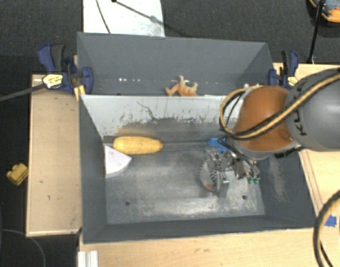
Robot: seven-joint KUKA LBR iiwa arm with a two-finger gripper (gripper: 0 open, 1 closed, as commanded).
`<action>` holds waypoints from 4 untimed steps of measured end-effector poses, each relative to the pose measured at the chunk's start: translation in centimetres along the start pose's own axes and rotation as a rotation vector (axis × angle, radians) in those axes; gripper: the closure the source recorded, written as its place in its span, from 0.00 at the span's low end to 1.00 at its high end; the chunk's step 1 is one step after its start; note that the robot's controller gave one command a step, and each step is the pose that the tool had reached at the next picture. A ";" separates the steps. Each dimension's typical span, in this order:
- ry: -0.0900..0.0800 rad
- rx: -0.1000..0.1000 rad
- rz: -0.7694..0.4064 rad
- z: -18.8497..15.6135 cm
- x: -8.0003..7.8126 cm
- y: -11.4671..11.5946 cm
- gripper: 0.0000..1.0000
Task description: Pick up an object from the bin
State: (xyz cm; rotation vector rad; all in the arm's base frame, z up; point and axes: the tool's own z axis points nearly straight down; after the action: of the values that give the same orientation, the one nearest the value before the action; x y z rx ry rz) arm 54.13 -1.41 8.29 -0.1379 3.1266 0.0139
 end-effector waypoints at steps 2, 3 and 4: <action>-0.002 0.010 -0.014 -4.6 1.5 -3.9 1.00; 0.018 0.006 -0.011 -7.6 0.6 -3.9 1.00; -0.001 0.011 -0.053 -5.2 1.9 -5.0 1.00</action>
Offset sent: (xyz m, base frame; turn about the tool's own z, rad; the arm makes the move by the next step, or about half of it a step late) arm -0.0303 -0.0737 -0.0111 -0.0148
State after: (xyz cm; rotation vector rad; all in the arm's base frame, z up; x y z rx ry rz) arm 52.59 -6.58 13.40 -0.2206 3.1205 -0.0031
